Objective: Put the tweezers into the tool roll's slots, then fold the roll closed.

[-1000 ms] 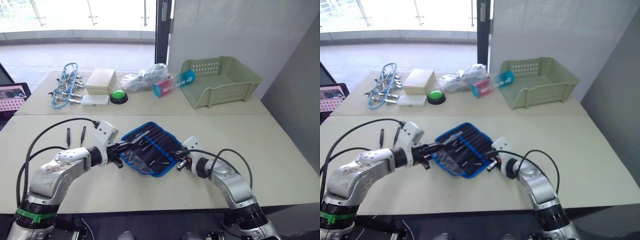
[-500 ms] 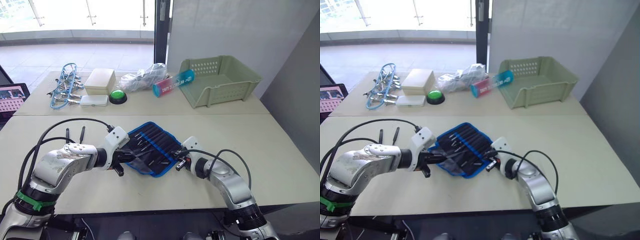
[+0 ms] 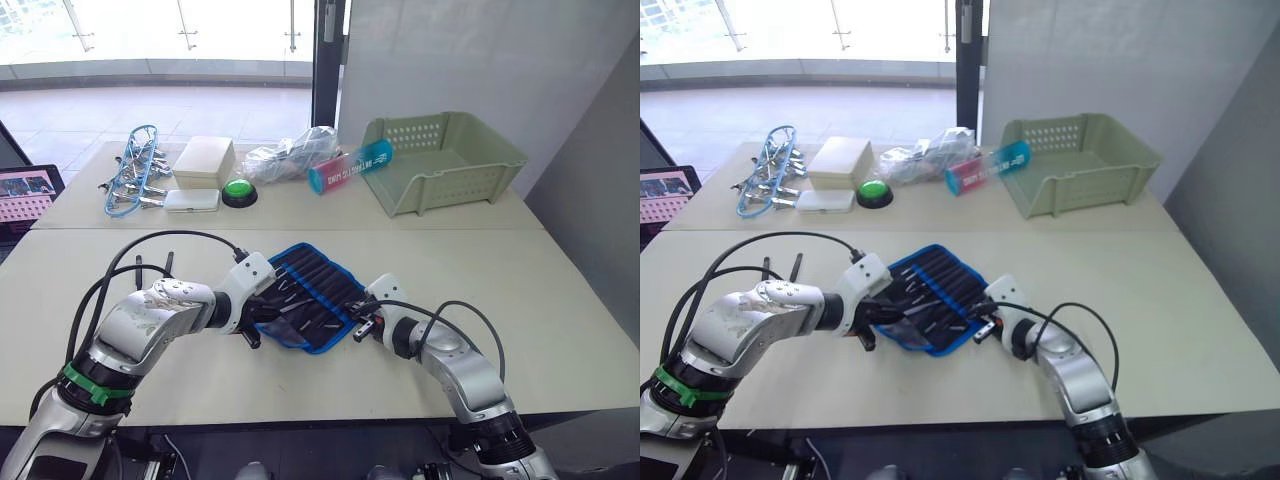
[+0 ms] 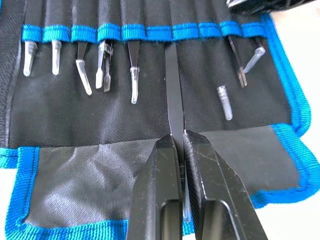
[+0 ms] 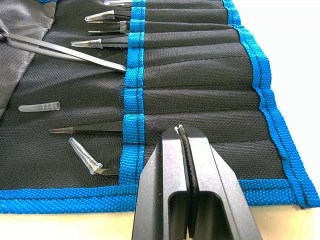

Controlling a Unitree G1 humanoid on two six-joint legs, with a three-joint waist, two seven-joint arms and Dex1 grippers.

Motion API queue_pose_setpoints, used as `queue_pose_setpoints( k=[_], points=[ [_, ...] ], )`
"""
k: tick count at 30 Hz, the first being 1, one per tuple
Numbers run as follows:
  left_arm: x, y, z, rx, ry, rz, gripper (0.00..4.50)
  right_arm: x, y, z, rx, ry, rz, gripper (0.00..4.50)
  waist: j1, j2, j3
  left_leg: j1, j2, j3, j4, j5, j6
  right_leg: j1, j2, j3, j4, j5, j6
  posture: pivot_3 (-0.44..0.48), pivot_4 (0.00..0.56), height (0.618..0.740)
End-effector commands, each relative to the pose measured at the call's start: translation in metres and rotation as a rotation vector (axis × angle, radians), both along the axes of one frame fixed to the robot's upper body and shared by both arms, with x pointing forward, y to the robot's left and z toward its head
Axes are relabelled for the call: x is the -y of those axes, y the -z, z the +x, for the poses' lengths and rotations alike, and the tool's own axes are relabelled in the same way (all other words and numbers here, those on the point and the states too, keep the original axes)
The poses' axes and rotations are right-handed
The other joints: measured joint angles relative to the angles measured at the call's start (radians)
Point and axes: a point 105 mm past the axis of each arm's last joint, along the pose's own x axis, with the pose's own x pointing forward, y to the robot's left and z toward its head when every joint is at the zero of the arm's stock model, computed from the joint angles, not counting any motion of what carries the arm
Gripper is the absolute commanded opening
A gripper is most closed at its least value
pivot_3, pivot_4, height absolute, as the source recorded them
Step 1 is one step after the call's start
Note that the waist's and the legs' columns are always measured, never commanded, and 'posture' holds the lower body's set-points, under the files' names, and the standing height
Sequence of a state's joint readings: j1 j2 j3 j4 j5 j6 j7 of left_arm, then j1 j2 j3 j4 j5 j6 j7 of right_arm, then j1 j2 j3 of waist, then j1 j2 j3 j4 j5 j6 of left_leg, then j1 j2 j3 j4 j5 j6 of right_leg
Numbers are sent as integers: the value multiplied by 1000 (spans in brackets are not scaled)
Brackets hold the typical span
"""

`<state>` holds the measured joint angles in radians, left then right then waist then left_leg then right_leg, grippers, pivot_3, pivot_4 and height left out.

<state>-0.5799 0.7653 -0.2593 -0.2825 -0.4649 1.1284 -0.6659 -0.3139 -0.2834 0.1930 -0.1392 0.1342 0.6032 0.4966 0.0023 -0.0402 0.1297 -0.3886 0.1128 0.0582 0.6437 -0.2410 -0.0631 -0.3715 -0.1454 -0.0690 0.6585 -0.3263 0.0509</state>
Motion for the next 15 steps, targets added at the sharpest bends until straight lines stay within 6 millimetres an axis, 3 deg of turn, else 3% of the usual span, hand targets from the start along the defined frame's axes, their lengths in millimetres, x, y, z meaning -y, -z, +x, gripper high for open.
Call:
queue_pose_setpoints(
  k=[1, 10, 15],
  points=[
    [7, -10, 8, 50, 17, 1, 8, 4, 23, -4, -94, 27, -36, 0, 1, 0, 0, 0, 0, 0, 0, 0, 0, 0, 0, 0, 0, 0, 0, 0, 150, 716],
    [31, -14, 29, 83, 31, -76, 8, 5, 23, -10, -97, 33, -34, 0, 9, 0, 0, 0, 0, 0, 1, 2, -3, 0, 0, 0, 0, 0, 0, 0, 150, 716],
    [49, -5, 41, 92, 48, -128, 8, 3, 22, -11, -100, 32, -32, 0, 10, 0, 0, -1, 0, 0, 1, 2, -4, 0, 0, 0, -1, 0, 0, 0, 150, 716]
  ],
)
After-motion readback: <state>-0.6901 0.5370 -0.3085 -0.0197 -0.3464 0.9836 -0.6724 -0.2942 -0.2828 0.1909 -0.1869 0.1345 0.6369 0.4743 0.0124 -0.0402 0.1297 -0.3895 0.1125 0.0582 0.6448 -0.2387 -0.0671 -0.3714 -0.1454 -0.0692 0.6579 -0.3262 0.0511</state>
